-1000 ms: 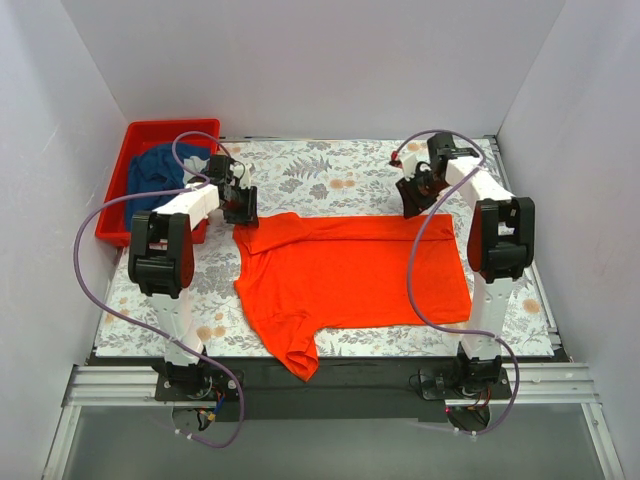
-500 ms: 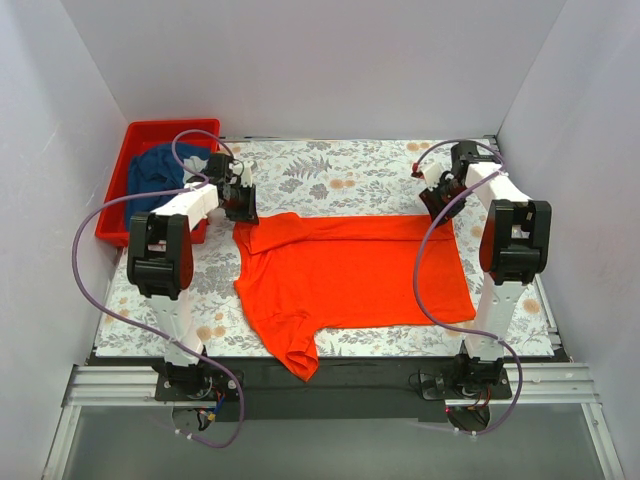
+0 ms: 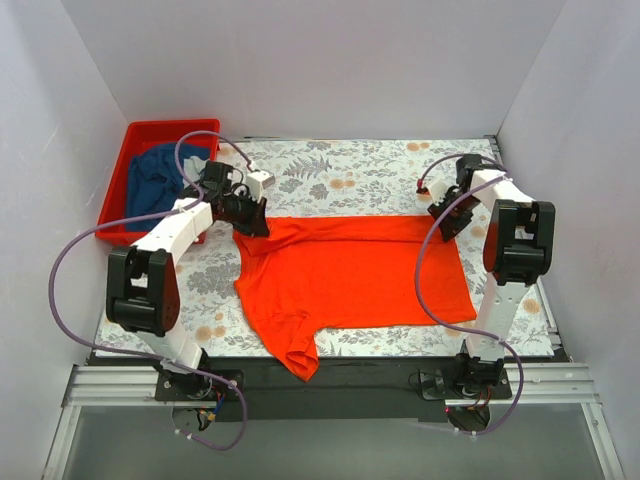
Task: Fold and stack the t-shirts
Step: Fold the tshirt
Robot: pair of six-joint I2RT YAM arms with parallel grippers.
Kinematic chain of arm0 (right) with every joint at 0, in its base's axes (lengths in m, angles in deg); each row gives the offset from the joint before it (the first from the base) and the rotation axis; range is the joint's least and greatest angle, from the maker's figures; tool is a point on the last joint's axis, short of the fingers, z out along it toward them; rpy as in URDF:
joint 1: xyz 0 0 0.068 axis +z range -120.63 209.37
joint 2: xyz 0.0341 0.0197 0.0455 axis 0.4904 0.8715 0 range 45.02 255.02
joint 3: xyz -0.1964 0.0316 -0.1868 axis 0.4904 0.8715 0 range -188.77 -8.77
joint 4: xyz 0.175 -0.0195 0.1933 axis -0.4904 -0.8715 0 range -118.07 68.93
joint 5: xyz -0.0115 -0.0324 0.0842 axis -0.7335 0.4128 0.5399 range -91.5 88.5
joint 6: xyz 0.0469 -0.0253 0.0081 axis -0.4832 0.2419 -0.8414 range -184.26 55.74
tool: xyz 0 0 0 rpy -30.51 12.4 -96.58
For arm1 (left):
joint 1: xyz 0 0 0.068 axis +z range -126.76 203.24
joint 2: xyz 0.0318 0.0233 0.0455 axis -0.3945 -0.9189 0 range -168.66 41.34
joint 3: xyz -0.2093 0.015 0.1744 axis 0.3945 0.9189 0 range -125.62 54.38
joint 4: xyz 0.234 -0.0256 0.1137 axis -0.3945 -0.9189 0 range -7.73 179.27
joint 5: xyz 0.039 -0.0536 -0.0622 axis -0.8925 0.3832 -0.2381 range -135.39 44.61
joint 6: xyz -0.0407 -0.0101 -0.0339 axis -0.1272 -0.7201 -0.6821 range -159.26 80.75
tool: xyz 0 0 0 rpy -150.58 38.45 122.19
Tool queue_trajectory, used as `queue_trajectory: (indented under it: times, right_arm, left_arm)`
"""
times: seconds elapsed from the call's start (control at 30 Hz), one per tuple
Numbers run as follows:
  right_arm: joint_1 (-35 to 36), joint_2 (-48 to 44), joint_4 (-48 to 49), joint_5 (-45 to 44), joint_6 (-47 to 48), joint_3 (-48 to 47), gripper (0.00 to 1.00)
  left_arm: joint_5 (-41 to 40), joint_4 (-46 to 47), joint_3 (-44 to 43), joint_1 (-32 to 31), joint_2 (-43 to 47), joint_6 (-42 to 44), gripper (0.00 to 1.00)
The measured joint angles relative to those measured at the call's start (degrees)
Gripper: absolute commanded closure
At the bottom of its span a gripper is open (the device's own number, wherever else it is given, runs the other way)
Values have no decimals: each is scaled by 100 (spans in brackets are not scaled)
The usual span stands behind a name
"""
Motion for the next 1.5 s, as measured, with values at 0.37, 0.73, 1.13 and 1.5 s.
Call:
queue_trajectory:
  times: [0.37,0.73,1.13,1.5]
  right_arm:
    - [-422,-365,-195,-103,229,177,73]
    - [-439,-546,-396,203,133,-291,72]
    - [-262,-219,-407,457,-208,-546,72]
    - [-262,-216,-417,461,-216,-608,72]
  left_arm:
    - [492,-909,2057,-9,1320,3311,75]
    - [737,-527,1276,-92,1078,2699,37]
    - [15,402,-310,-621,-1143,210,51]
    - [310,-52,407,-1620,-680,487,66]
